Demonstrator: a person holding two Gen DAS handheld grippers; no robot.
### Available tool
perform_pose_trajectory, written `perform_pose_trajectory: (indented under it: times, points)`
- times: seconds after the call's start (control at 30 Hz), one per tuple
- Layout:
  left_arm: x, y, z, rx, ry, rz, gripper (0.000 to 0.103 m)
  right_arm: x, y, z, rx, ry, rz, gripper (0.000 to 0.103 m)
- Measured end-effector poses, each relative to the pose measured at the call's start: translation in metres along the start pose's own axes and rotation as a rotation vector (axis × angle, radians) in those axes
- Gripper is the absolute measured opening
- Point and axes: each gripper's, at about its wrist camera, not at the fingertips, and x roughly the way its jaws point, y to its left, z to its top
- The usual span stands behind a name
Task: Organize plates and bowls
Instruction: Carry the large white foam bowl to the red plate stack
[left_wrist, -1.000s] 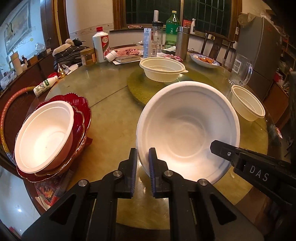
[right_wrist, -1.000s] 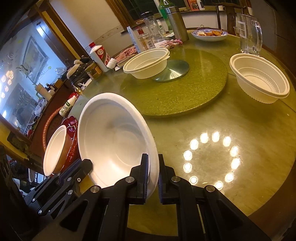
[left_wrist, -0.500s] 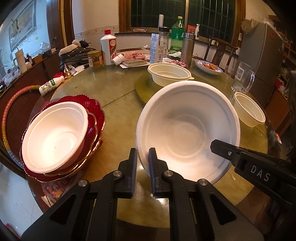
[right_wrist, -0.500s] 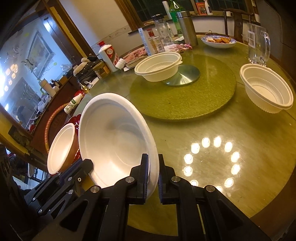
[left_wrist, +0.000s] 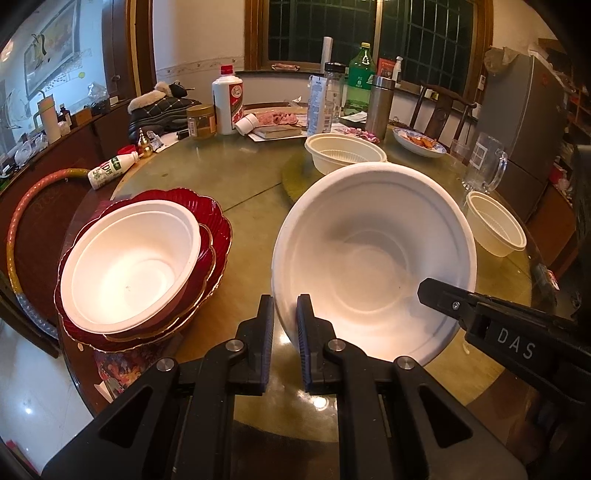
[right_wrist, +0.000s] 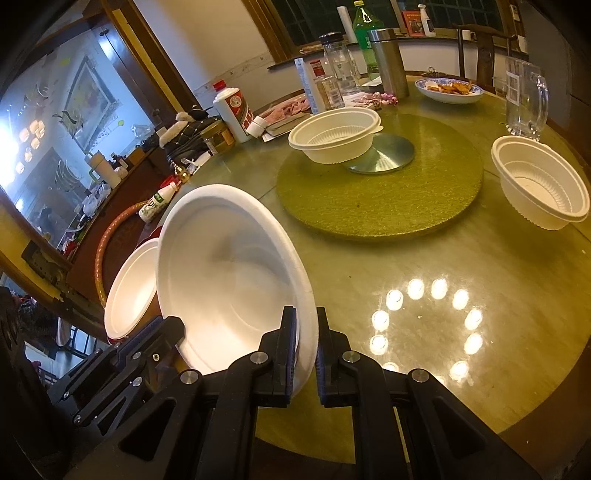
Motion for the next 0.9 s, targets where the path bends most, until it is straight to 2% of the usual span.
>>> perform_pose_trajectory:
  times: [0.2, 0.43, 0.67, 0.9]
  points:
    - [-0.005, 0.001, -0.002, 0.005, -0.008, -0.024, 0.010, -0.008, -0.003, -0.003, 0.006, -0.011, -0.002, 0.009]
    - [-0.016, 0.010, 0.001, -0.012, -0.035, -0.020, 0.010, -0.012, 0.004, -0.001, -0.008, -0.024, 0.016, 0.009]
    - [-0.032, 0.027, 0.009, -0.047, -0.089, 0.009, 0.010, -0.019, 0.029, 0.010, -0.051, -0.056, 0.041, 0.009]
    - [-0.037, 0.056, 0.019, -0.109, -0.114, 0.058, 0.010, -0.009, 0.062, 0.025, -0.107, -0.058, 0.076, 0.009]
